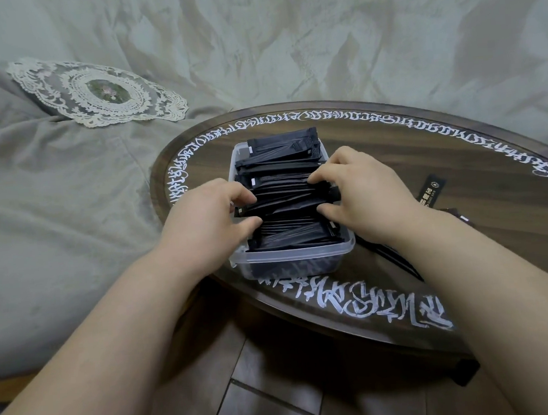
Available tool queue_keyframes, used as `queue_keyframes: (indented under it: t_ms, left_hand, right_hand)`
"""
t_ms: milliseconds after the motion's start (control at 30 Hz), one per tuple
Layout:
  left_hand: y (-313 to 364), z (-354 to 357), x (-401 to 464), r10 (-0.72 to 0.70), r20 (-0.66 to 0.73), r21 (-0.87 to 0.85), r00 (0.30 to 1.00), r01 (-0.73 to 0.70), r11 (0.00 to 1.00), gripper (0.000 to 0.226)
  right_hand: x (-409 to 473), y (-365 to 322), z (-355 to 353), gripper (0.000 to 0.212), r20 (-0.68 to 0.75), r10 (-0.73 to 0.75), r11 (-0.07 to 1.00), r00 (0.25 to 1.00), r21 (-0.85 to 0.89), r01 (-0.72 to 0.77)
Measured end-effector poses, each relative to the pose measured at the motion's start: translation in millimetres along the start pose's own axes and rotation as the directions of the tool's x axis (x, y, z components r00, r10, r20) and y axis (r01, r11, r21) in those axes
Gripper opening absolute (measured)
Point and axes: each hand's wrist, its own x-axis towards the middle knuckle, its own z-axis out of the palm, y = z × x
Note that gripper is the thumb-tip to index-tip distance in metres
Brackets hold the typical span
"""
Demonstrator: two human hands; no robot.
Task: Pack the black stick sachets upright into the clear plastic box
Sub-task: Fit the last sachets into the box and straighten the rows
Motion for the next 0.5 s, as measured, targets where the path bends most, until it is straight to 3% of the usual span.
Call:
queue_keyframes:
  t_ms: [100, 267, 500]
  left_hand:
    - [1.4, 2.7, 1.4, 0.002, 0.006, 0.056, 1.0, -0.002, 0.998, 0.03]
    - [1.9, 3.8, 3.0, -0.044, 0.014, 0.061, 0.999, 0.043, 0.997, 0.036]
    - [-4.5, 2.6, 2.6, -0.022, -0.043, -0.035, 0.999, 0.02, 0.999, 0.017]
  right_hand:
    - [5.8, -3.7, 2.1, 0.034, -0.032, -0.004, 1.0, 0.999, -0.019, 0.004]
    - [7.8, -3.6, 8.5, 0.038, -0.027, 0.018, 1.0, 0.999, -0.019, -0.019]
    - [0.4, 2.2, 3.8, 0.024, 0.024, -0.017, 0.991, 1.0, 0.13, 0.014]
